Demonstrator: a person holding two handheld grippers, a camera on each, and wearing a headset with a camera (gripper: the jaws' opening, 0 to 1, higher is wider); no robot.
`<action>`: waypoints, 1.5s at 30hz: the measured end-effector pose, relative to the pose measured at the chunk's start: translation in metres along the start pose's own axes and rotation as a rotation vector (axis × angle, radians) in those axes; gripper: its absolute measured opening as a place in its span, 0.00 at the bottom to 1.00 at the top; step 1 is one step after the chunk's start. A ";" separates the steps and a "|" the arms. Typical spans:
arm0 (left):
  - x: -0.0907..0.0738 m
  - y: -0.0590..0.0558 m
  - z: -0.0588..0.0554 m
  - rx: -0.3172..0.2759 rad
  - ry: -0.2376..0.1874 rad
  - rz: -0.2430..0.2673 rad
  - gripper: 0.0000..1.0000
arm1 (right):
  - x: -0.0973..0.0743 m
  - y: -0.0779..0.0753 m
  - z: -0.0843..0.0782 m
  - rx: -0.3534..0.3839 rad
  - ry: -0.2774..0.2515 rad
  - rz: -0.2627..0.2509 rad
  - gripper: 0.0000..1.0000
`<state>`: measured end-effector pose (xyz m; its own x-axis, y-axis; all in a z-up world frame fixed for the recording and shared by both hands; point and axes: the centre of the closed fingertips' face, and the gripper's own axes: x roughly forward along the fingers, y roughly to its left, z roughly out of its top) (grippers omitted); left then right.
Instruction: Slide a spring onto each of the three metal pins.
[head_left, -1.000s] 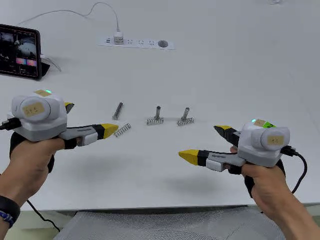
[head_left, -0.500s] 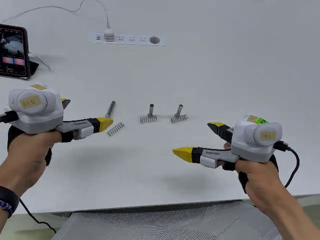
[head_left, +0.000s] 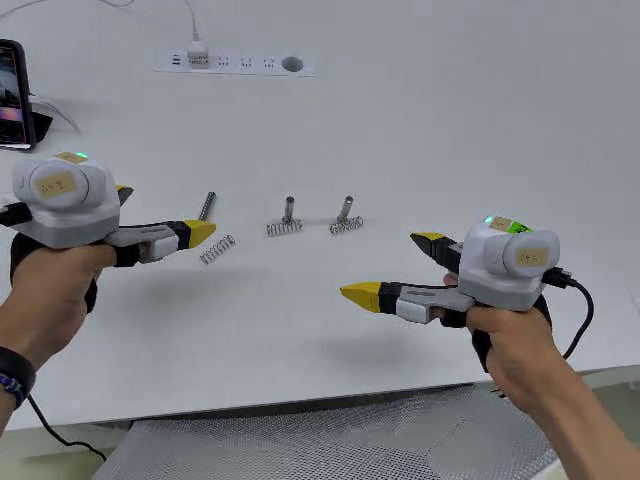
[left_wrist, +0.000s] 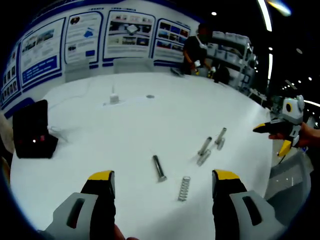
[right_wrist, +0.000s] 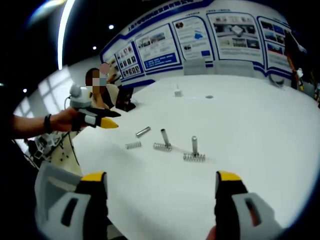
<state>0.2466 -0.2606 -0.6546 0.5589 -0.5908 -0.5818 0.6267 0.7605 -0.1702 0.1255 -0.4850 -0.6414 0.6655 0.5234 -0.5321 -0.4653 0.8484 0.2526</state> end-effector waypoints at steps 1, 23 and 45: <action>0.001 0.000 0.000 0.001 0.002 0.000 0.80 | 0.000 0.000 0.000 0.001 0.000 0.001 0.91; 0.034 0.005 -0.008 0.035 0.054 0.002 0.73 | 0.001 -0.001 0.009 0.016 -0.025 -0.005 0.90; 0.077 0.013 -0.011 0.058 0.061 -0.014 0.38 | 0.002 0.002 -0.007 0.037 0.010 0.015 0.88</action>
<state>0.2918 -0.2930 -0.7105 0.5168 -0.5824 -0.6275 0.6655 0.7344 -0.1335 0.1213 -0.4825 -0.6475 0.6528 0.5356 -0.5357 -0.4534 0.8428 0.2901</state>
